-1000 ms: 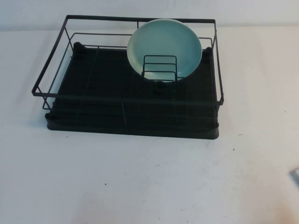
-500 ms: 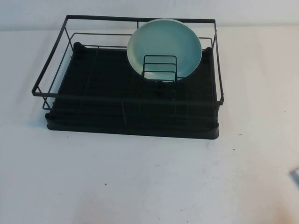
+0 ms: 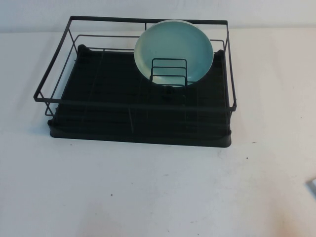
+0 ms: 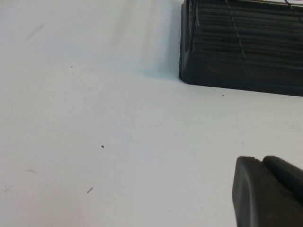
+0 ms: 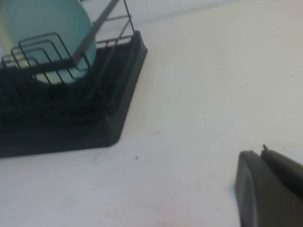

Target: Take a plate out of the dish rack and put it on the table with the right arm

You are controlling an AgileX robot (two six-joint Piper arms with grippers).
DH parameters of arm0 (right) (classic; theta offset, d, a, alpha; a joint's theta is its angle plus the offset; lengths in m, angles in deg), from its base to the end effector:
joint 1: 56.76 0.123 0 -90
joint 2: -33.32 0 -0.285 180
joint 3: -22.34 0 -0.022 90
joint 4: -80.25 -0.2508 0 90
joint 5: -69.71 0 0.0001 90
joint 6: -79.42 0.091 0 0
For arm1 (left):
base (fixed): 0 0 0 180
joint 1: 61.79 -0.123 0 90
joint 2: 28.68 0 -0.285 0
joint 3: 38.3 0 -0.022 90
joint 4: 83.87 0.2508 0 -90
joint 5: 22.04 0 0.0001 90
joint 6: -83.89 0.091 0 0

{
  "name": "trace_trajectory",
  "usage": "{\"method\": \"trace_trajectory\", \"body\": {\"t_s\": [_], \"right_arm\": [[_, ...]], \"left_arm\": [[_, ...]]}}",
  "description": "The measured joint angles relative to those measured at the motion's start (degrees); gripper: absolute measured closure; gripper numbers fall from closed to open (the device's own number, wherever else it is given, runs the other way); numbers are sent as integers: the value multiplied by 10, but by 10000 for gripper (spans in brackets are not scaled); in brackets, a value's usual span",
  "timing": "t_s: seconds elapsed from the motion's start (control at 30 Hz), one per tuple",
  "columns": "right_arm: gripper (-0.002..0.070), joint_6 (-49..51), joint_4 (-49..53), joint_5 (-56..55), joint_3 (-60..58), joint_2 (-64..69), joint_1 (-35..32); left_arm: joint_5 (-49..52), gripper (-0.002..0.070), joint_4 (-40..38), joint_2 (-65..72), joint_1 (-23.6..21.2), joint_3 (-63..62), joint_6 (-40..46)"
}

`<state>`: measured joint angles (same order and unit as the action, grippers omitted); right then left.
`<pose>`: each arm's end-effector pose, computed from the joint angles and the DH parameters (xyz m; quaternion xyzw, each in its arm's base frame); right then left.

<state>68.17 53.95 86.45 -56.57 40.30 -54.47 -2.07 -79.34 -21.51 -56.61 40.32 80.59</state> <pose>0.0538 0.0138 0.1803 0.0386 0.7700 0.1392 0.6214 0.0533 -0.0024 0.1742 0.0345 0.7963 -0.0115 0.6038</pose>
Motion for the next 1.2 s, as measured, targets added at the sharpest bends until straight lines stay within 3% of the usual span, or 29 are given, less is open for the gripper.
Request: {"method": "trace_trajectory", "body": {"t_s": [0.27,0.63,1.2], "right_arm": [[694,-5,-275,-114,0,0,0],[694,-26,-334,-118,36,42,0],[694,-353,-324,80,537,654,0]], "left_arm": [[0,678,0,0,0,0,0],[0,678,0,0,0,0,0],[0,678,0,0,0,0,0]]}}
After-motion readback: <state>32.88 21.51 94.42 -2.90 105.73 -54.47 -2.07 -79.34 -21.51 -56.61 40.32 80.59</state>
